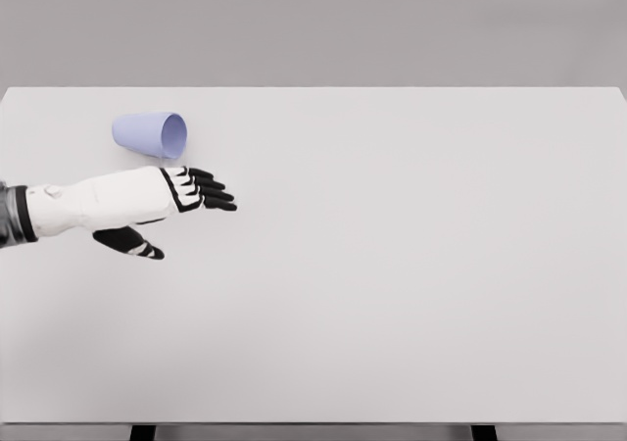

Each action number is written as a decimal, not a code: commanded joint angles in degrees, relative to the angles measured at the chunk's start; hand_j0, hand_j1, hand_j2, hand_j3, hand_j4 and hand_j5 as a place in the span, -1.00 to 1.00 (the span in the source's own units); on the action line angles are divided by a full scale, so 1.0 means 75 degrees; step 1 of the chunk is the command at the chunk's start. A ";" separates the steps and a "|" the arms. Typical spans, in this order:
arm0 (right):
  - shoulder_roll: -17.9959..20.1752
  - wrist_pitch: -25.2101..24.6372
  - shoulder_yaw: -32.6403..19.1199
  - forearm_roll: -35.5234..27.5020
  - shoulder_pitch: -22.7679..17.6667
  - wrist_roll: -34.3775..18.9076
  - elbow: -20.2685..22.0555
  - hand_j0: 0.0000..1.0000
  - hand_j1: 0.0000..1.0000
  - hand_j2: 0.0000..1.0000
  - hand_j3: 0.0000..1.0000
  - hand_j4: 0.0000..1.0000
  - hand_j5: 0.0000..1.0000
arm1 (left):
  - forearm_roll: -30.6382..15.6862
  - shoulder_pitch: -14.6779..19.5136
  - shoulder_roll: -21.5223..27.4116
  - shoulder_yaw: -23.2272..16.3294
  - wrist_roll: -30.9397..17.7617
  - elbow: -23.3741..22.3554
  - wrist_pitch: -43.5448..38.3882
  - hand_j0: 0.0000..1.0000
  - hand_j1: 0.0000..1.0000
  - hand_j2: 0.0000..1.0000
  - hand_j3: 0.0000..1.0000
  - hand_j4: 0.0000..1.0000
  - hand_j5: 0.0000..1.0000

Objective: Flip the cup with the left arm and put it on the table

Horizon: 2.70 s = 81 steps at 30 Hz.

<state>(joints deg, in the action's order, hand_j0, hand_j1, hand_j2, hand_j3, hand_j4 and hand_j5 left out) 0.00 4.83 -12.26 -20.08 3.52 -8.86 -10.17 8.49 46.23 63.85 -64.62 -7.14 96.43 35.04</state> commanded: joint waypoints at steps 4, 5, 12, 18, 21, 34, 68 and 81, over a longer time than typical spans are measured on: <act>0.0000 0.0000 0.0006 0.0006 0.0000 -0.0002 -0.0004 1.00 1.00 1.00 1.00 1.00 1.00 | -0.0579 0.0152 0.0123 0.0096 0.0003 -0.0143 -0.0005 1.00 1.00 1.00 1.00 1.00 1.00; 0.0000 0.0000 0.0006 0.0005 0.0000 -0.0002 -0.0004 1.00 1.00 1.00 1.00 1.00 1.00 | -0.1259 0.0223 0.0182 0.0108 0.0003 -0.0236 -0.0005 1.00 1.00 1.00 1.00 1.00 1.00; 0.0000 0.0000 0.0006 -0.0006 0.0000 -0.0002 -0.0004 1.00 1.00 1.00 1.00 1.00 1.00 | -0.1752 0.1300 -0.1071 0.0108 -0.0863 -0.3365 -0.0005 1.00 1.00 1.00 1.00 1.00 1.00; 0.0000 0.0000 0.0006 -0.0006 0.0000 -0.0002 -0.0004 1.00 1.00 1.00 1.00 1.00 1.00 | -0.1870 0.1523 -0.2537 -0.0033 -0.1099 -0.5557 -0.0005 1.00 1.00 1.00 1.00 1.00 1.00; 0.0000 0.0000 0.0006 0.0005 0.0000 -0.0002 -0.0004 1.00 1.00 1.00 1.00 1.00 1.00 | -0.1811 0.1594 -0.2853 -0.0220 -0.1110 -0.6236 -0.0277 1.00 1.00 1.00 1.00 1.00 1.00; 0.0000 0.0000 0.0006 -0.0006 0.0000 -0.0002 -0.0004 1.00 1.00 1.00 1.00 1.00 1.00 | -0.1366 0.1875 -0.3767 -0.0349 -0.1591 -0.7385 -0.1144 1.00 1.00 1.00 1.00 1.00 1.00; 0.0000 0.0000 0.0006 -0.0006 0.0000 -0.0002 -0.0004 1.00 1.00 1.00 1.00 1.00 1.00 | -0.6205 0.1055 -0.2959 -0.0255 -0.1579 -0.4994 -0.0570 0.01 0.01 0.01 0.01 0.01 0.01; 0.0000 0.0000 0.0006 -0.0006 0.0000 -0.0002 -0.0004 1.00 1.00 1.00 1.00 1.00 1.00 | -0.9229 -0.0293 -0.3685 0.0659 -0.1509 -0.4737 -0.1847 -0.08 -0.08 -0.08 -0.08 -0.08 -0.08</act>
<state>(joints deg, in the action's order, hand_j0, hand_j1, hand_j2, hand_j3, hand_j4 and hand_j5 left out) 0.00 4.83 -12.22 -20.09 3.52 -8.86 -10.19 -59.51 43.95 36.94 -61.08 -18.57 60.68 21.84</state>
